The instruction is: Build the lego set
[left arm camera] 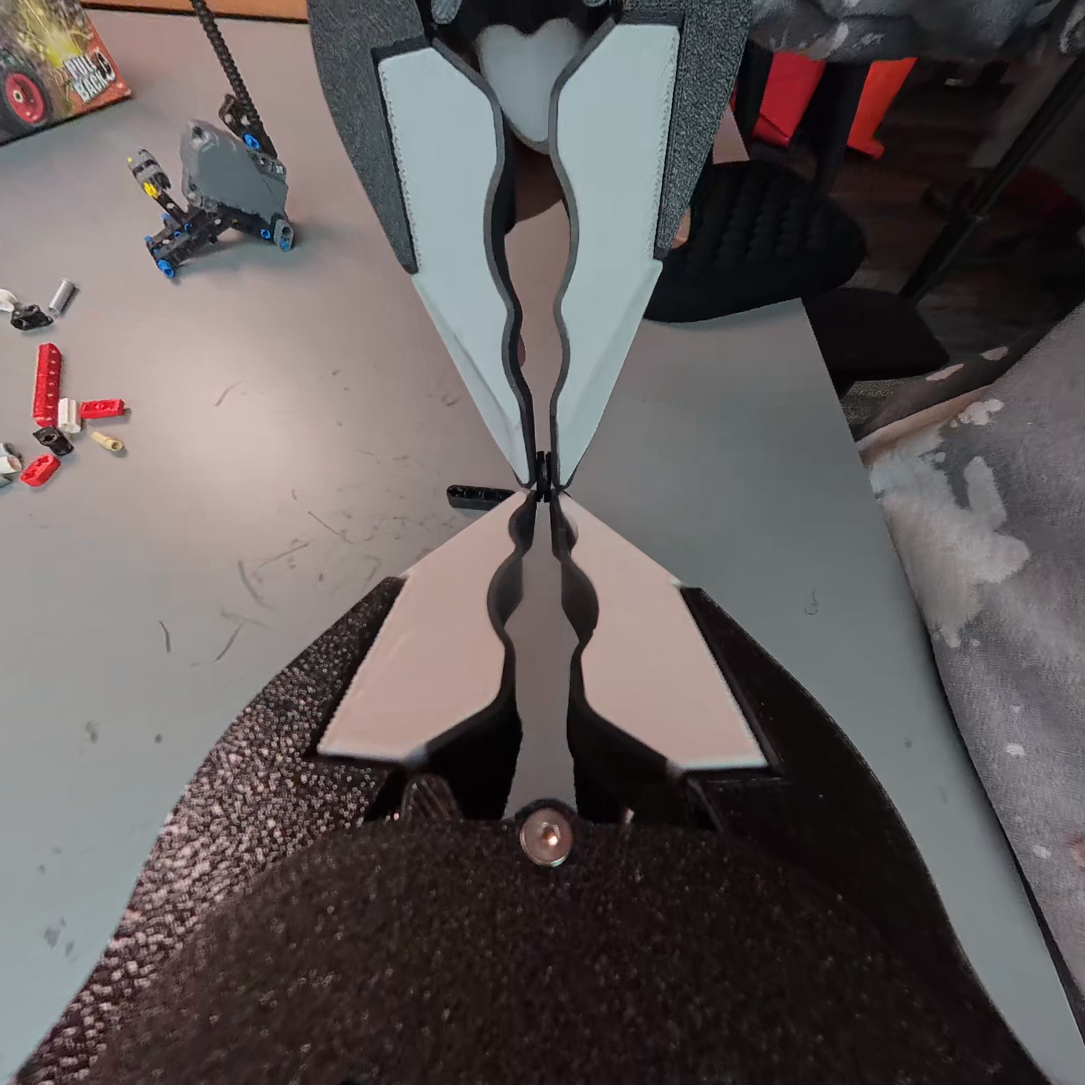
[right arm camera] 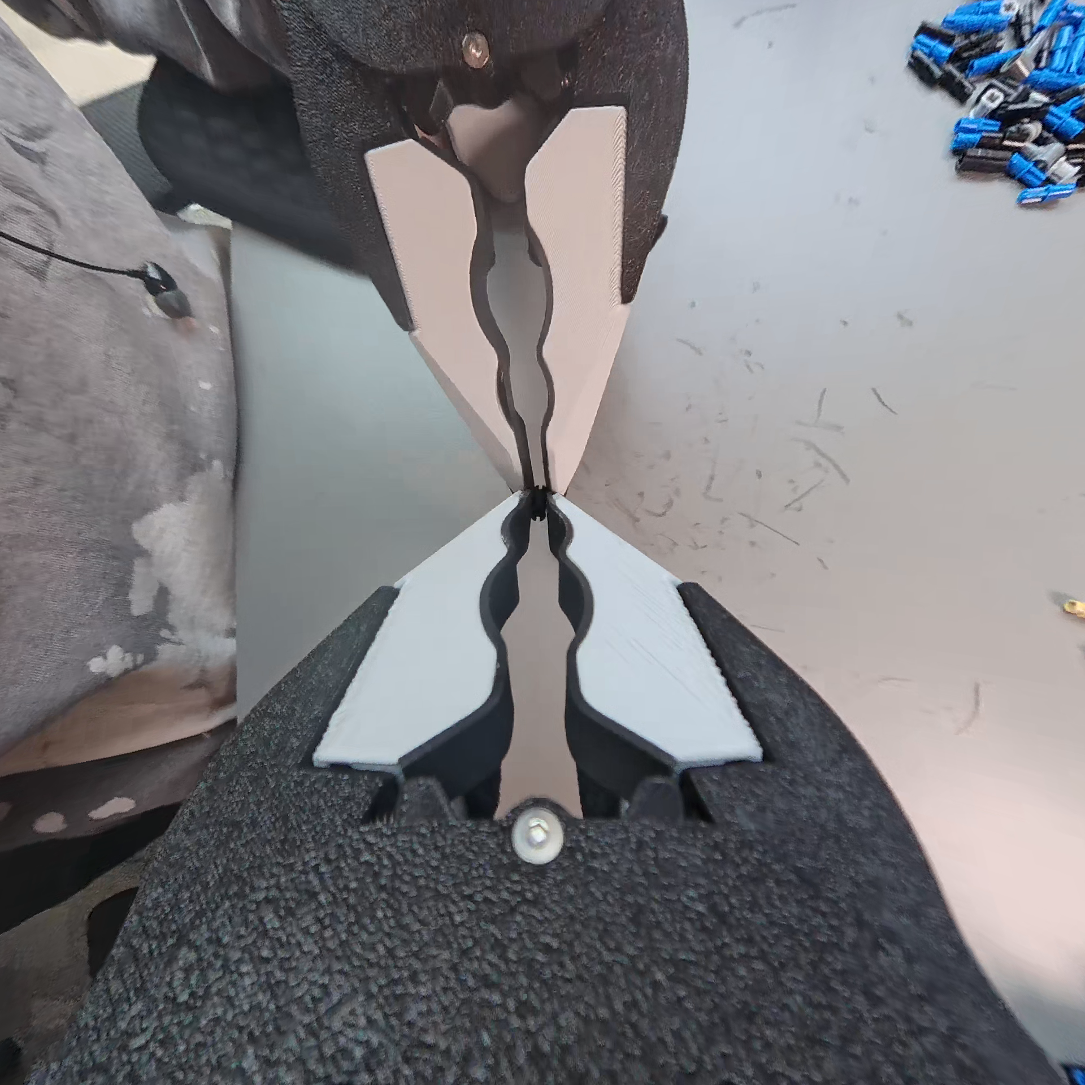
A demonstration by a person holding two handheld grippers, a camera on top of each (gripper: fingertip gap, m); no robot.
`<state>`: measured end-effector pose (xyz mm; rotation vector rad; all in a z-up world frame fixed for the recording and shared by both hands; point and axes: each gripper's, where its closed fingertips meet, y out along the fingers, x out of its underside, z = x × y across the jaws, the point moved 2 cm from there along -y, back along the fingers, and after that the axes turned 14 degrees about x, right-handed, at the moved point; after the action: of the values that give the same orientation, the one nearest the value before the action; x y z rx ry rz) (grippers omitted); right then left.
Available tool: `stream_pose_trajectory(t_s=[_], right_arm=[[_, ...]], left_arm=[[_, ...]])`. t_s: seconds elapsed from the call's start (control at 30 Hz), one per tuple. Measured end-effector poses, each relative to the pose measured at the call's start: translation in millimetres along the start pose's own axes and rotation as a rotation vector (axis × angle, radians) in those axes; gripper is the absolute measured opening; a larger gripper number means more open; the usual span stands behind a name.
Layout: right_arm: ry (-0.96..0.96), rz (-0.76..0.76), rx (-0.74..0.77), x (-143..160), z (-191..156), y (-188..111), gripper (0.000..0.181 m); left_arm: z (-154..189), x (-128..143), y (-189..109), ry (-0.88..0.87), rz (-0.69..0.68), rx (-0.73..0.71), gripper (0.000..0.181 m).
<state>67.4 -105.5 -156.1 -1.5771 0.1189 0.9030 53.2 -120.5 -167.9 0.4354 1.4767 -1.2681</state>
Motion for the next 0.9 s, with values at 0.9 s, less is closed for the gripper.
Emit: stream_pose_trajectory(t_s=[0.9], right_arm=[[-0.050, 0.144, 0.035, -13, 1, -13, 0.007]], left_arm=[[2, -13, -13, -0.067, 0.126, 0.059, 0.004]])
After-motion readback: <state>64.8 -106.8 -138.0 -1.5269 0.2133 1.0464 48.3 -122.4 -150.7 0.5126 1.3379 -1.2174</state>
